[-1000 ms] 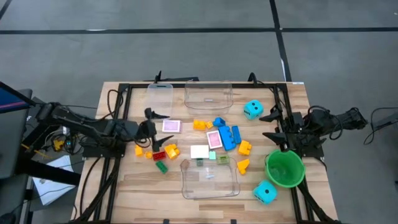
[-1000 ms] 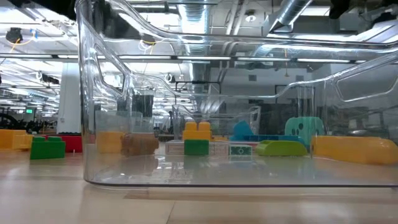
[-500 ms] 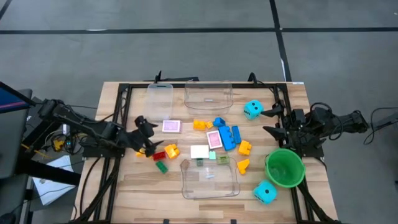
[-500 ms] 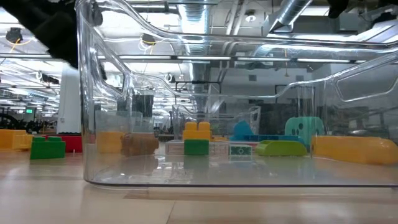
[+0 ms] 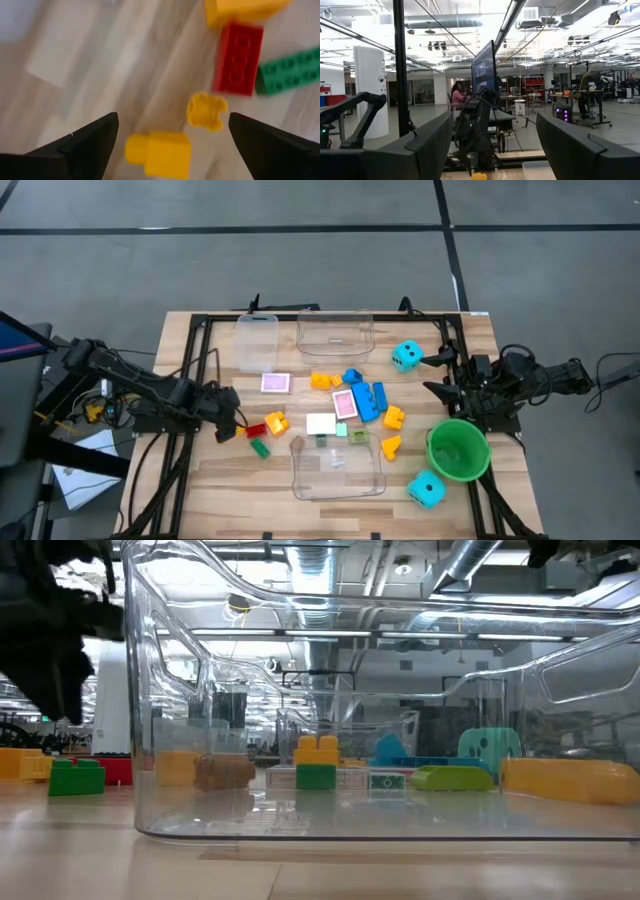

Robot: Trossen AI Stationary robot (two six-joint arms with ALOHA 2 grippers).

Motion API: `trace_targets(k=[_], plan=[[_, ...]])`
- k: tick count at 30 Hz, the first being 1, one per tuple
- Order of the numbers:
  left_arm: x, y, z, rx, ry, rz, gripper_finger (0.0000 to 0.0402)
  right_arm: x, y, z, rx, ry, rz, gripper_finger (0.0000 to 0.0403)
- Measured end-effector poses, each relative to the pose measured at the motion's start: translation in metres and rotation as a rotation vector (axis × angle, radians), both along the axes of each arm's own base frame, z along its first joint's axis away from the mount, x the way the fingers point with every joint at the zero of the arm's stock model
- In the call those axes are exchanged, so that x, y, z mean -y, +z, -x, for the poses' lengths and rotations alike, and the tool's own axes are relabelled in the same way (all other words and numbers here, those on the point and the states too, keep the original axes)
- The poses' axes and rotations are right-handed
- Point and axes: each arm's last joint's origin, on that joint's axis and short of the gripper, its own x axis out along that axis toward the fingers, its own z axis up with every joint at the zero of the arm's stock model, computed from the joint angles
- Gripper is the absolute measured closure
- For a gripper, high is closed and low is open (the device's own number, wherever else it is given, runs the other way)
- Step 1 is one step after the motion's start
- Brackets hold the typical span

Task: Pick & Place Toys
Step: Put the yellow game piece into the bottom transparent bin

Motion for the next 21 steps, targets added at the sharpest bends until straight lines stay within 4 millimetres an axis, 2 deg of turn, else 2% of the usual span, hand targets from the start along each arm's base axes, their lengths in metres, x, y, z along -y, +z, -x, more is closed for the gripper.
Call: trace_targets(k=[4, 10, 16, 21], plan=[[0.004, -0.015, -0.003, -0.202, -0.023, 0.041, 0.0028, 0.000, 0.000, 0.000, 0.000, 0.000, 0.000, 0.0125], [0.011, -0.016, -0.022, -0.380, -0.063, -0.020, 0.0028, 0.000, 0.000, 0.000, -0.001, 0.001, 0.001, 0.0125], [0.013, -0.014, -0.035, -0.438, -0.064, -0.106, 0.0028, 0.000, 0.000, 0.000, -0.001, -0.003, 0.011, 0.0125], [0.014, -0.014, -0.035, -0.442, -0.066, -0.109, 0.0028, 0.000, 0.000, 0.000, -0.001, -0.003, 0.011, 0.0125]])
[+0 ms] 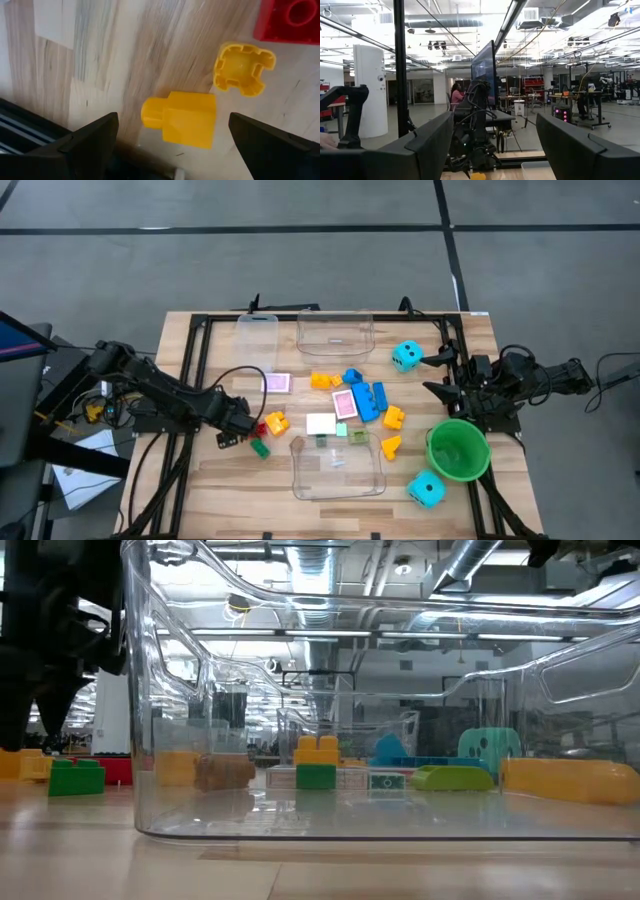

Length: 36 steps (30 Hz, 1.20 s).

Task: Pick & Place Toys
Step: Put the yellow game piece into the bottom transparent bin

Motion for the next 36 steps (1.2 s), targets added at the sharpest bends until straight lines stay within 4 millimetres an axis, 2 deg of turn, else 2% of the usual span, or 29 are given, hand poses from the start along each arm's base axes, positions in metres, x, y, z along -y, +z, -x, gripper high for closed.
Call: trace_targets(k=[8, 19, 25, 31, 36], plan=[[-0.009, -0.003, 0.005, -0.050, 0.037, -0.002, 0.0028, 0.000, 0.000, 0.000, 0.000, 0.000, 0.000, 0.0125], [-0.025, -0.006, 0.001, -0.047, 0.111, 0.032, 0.0028, 0.000, 0.000, 0.000, 0.000, 0.000, 0.000, 0.0125], [-0.025, -0.011, -0.004, 0.012, 0.128, 0.097, 0.0028, 0.000, 0.000, 0.000, 0.000, 0.000, 0.000, 0.0125], [-0.026, -0.023, 0.007, -0.031, 0.189, 0.085, 0.0028, 0.000, 0.000, 0.000, 0.000, 0.000, 0.000, 0.0125], [-0.026, -0.024, 0.007, -0.020, 0.236, 0.093, 0.0028, 0.000, 0.000, 0.000, 0.000, 0.000, -0.001, 0.0125]])
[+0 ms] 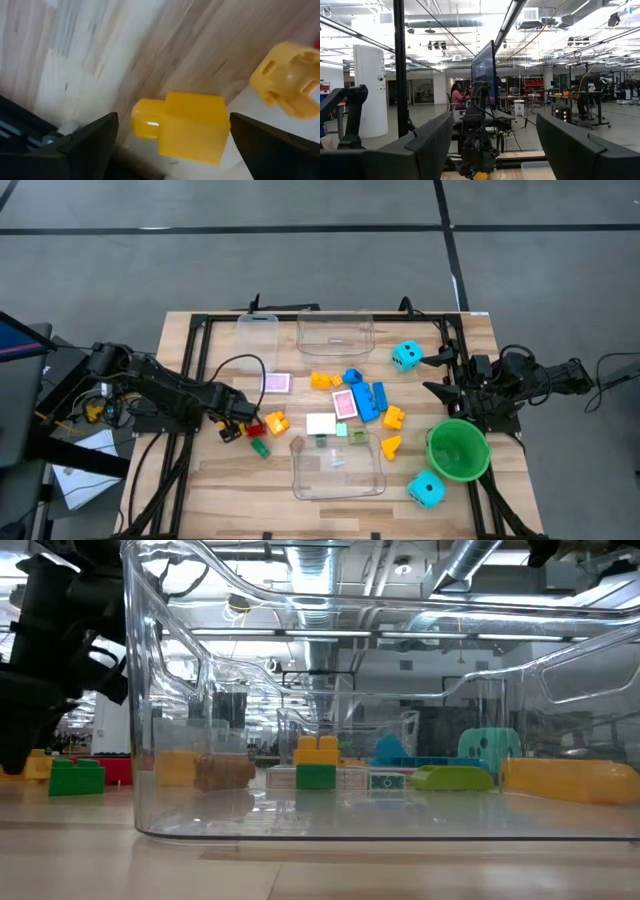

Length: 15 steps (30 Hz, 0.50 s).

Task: Pick & Place Toys
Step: Put the yellow game piece into the bottom transparent bin

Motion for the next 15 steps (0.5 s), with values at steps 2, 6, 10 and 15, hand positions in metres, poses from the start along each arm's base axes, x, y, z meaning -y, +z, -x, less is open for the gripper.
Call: trace_targets(k=[2, 6, 10, 15], plan=[[0.0006, 0.0000, 0.0002, -0.004, 0.005, 0.020, 0.0028, 0.0000, 0.0000, 0.0000, 0.000, 0.001, -0.001, 0.0125], [0.0009, -0.0001, 0.0001, -0.004, 0.009, 0.029, 0.0037, 0.0000, 0.0000, 0.0000, 0.000, 0.001, -0.002, 0.0125], [0.0010, -0.0002, -0.0005, 0.002, 0.008, 0.031, 0.0059, 0.0000, 0.0000, 0.0000, 0.000, 0.001, -0.002, 0.0125], [0.0013, -0.0005, -0.0022, 0.020, 0.008, 0.034, 0.0102, -0.0001, 0.0000, -0.0001, 0.000, 0.001, -0.001, 0.0125]])
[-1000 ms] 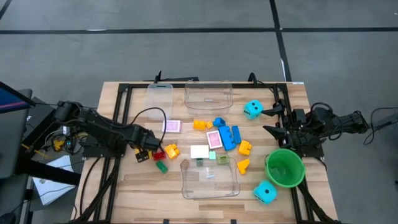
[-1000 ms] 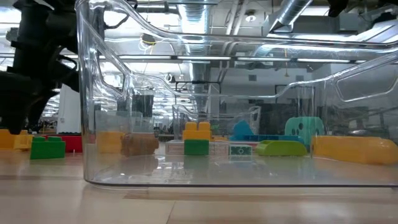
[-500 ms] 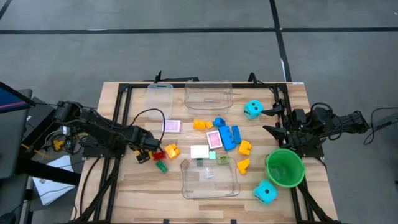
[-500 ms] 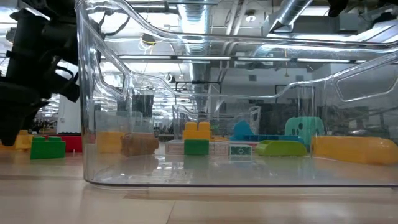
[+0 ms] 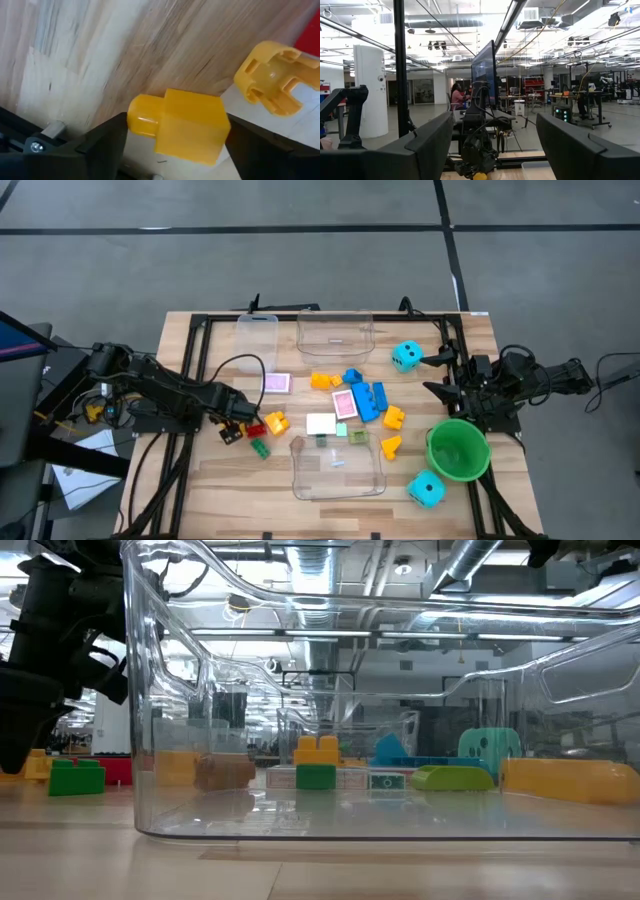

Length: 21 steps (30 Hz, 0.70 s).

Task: Pick & Place Toys
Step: Put the yellow game piece into the bottom transparent bin

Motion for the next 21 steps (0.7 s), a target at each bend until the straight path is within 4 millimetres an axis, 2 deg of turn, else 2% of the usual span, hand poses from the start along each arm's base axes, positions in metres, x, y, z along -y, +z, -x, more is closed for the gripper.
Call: trace_targets(k=[21], plan=[[0.0004, 0.0072, -0.0034, 0.002, -0.007, -0.007, 0.0288, 0.0000, 0.0000, 0.0000, 0.000, 0.000, 0.000, 0.0125]])
